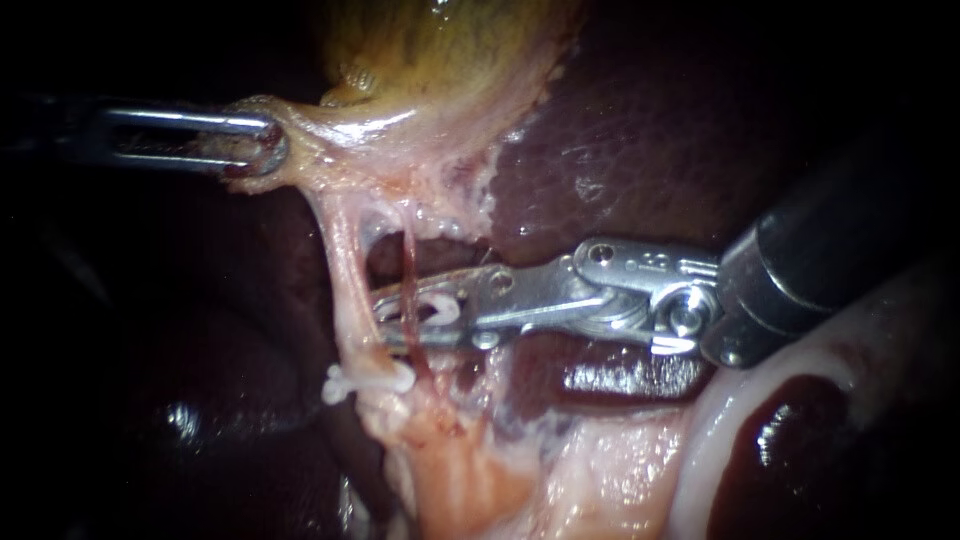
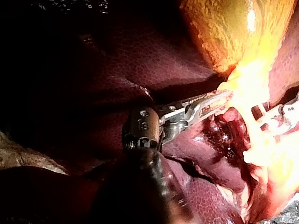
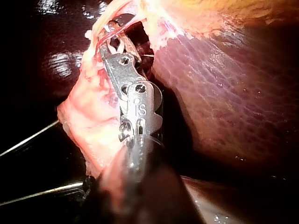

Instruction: Clipping second clip left tube

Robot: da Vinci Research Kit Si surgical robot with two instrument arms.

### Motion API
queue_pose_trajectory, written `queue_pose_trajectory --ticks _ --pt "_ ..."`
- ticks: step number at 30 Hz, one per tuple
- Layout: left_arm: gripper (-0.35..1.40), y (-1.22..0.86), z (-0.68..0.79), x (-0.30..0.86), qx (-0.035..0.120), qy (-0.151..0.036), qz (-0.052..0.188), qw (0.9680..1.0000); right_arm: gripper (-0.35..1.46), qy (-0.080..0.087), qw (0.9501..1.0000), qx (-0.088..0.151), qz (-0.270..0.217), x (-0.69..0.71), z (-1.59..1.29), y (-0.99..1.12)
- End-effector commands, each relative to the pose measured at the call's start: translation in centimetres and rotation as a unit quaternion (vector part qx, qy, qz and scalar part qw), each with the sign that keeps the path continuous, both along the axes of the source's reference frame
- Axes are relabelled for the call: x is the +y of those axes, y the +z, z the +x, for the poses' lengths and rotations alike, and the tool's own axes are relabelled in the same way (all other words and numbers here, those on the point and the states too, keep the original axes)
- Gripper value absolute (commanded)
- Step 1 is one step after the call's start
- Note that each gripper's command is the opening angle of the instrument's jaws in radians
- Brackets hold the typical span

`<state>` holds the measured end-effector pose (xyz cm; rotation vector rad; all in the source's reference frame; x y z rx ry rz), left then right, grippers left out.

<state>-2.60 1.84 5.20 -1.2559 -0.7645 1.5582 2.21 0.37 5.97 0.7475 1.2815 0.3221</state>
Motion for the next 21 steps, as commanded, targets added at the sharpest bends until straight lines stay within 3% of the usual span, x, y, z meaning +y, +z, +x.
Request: queue_pose_trajectory --ticks 1,5,7,10,21 --pt "-0.35 0.00 0.00 0.00 0.000 0.000 0.000 1.0000 -0.02 0.000 1.0000 0.000 0.000 0.00 0.00 -0.01" --pt "-0.35 0.00 0.00 0.00 0.000 0.000 0.000 1.0000 0.04 0.000 1.0000 0.000 0.000 0.00 -0.01 0.01" --pt "-0.35 0.00 0.00 0.00 0.000 0.000 0.000 1.0000 0.17 0.000 1.0000 0.000 -0.001 0.00 -0.01 0.03" --pt "-0.35 0.00 0.00 0.00 0.000 0.000 0.000 1.0000 0.35 0.013 0.9999 -0.007 -0.006 0.00 -0.03 0.10" --pt "-0.35 -0.01 0.01 0.00 0.000 0.000 0.000 1.0000 0.46 0.023 0.9994 -0.020 -0.014 0.06 -0.32 0.24"
